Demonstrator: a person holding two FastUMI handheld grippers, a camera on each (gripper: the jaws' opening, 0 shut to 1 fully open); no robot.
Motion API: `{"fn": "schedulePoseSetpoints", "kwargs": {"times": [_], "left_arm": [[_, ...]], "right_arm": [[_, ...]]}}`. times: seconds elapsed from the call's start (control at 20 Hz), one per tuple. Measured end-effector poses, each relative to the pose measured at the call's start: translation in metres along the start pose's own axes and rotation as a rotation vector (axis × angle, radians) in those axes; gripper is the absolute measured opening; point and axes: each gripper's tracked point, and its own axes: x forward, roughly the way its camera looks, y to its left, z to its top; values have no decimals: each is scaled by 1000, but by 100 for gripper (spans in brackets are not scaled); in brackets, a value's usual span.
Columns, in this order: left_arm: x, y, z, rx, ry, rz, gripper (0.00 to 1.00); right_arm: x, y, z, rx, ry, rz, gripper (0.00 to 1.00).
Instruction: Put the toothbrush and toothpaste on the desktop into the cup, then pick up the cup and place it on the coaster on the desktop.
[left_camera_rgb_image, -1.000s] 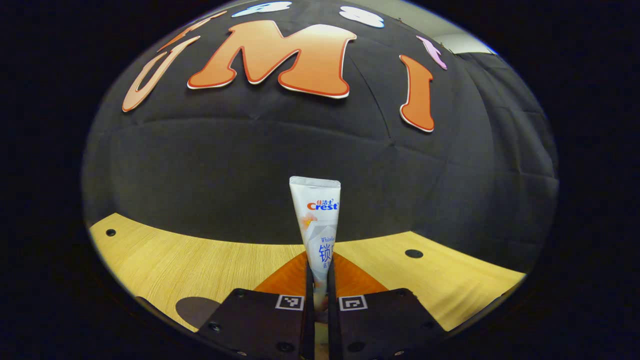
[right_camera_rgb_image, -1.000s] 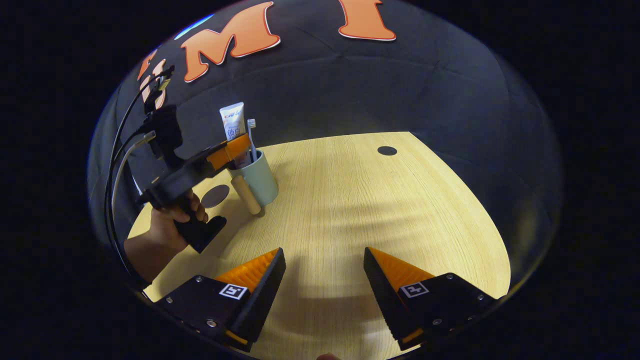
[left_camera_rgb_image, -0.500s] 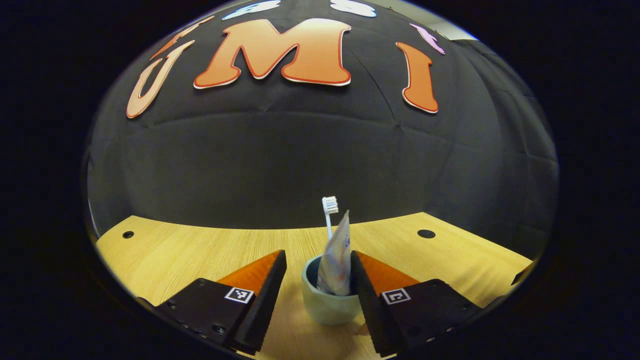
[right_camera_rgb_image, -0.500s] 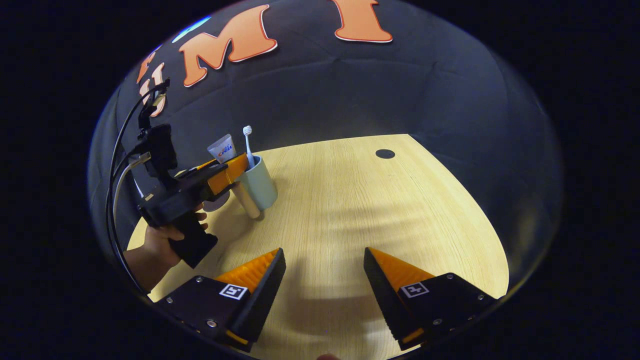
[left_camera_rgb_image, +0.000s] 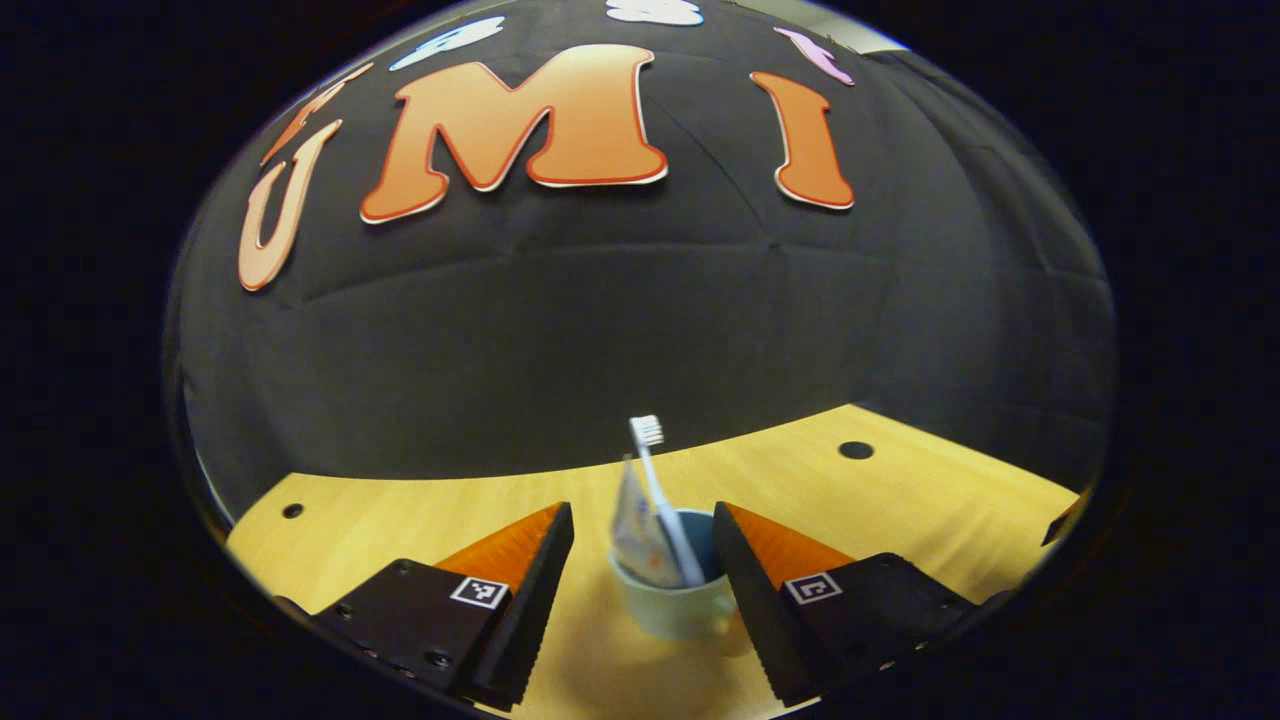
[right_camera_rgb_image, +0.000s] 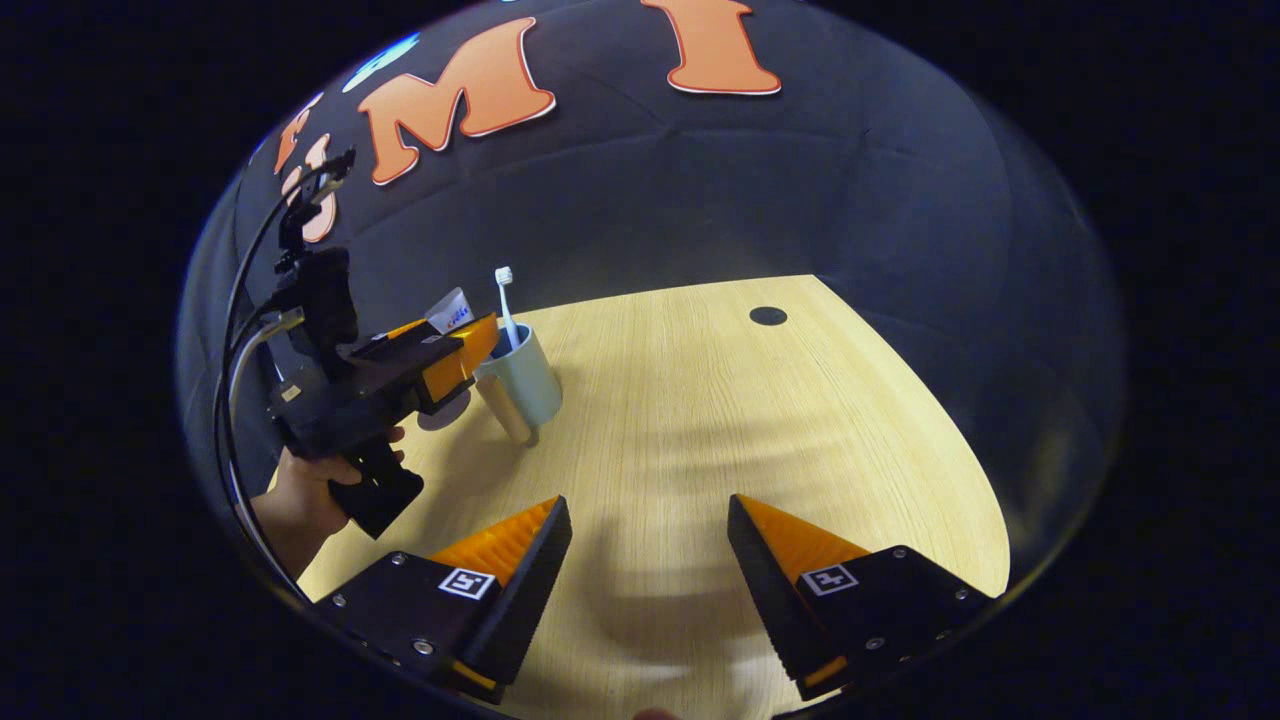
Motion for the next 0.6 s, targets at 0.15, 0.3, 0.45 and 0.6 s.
{"fn": "schedulePoseSetpoints", "kwargs": {"times": [0.15, 0.3, 0.45, 0.6], "left_arm": [[-6, 19, -6, -85, 63, 25, 86], [-14, -11, 8, -155, 64, -77, 84], [-20, -50, 18, -179, 104, -176, 84], [-31, -51, 34, -124, 109, -181, 84]], "right_arm": [[-10, -2, 8, -14, -16, -1, 95], [-18, -3, 13, -24, -9, -15, 95], [-26, -8, 16, -32, 1, -37, 95], [-36, -15, 15, -37, 5, -52, 95]]}}
